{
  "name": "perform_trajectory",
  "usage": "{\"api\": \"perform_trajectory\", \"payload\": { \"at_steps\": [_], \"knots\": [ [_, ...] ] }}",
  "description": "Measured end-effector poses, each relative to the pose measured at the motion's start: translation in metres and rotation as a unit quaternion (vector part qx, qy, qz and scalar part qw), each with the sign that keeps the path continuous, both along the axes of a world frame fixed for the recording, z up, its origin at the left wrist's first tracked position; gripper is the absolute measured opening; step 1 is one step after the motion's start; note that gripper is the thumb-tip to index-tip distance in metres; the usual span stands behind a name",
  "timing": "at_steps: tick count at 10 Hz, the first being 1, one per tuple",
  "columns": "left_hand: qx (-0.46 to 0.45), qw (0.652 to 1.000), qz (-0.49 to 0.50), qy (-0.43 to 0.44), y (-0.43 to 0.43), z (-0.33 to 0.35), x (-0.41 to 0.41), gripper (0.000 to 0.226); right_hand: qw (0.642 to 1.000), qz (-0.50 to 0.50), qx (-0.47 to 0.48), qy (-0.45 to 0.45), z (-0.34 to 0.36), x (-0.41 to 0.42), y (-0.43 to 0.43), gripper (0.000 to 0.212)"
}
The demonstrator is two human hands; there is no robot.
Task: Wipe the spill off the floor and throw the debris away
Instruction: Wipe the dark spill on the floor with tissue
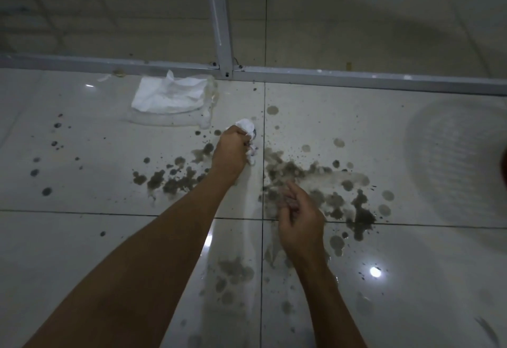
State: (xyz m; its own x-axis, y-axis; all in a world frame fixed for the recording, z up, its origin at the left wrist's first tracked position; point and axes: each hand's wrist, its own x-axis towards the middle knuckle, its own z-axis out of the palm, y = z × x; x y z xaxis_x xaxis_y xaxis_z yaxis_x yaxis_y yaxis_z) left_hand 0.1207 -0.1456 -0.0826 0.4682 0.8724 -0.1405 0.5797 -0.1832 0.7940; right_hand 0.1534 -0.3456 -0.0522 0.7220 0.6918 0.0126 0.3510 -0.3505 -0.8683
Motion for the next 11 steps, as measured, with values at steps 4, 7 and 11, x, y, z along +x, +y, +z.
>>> {"api": "perform_trajectory", "payload": {
  "at_steps": [4,7,11],
  "knots": [
    [0.142,0.963,-0.023,0.229,-0.012,0.003,-0.081,0.021,0.999,0.039,0.005,-0.012,-0.003,-0.009,0.007,0.038],
    [0.193,0.974,0.024,0.115,-0.028,0.025,-0.135,0.028,0.966,0.24,-0.042,-0.086,0.002,-0.057,0.067,0.042],
    [0.158,0.975,0.112,0.111,-0.051,0.013,-0.173,0.033,0.883,0.274,-0.28,-0.259,-0.038,-0.092,0.125,0.07]
  ]
}}
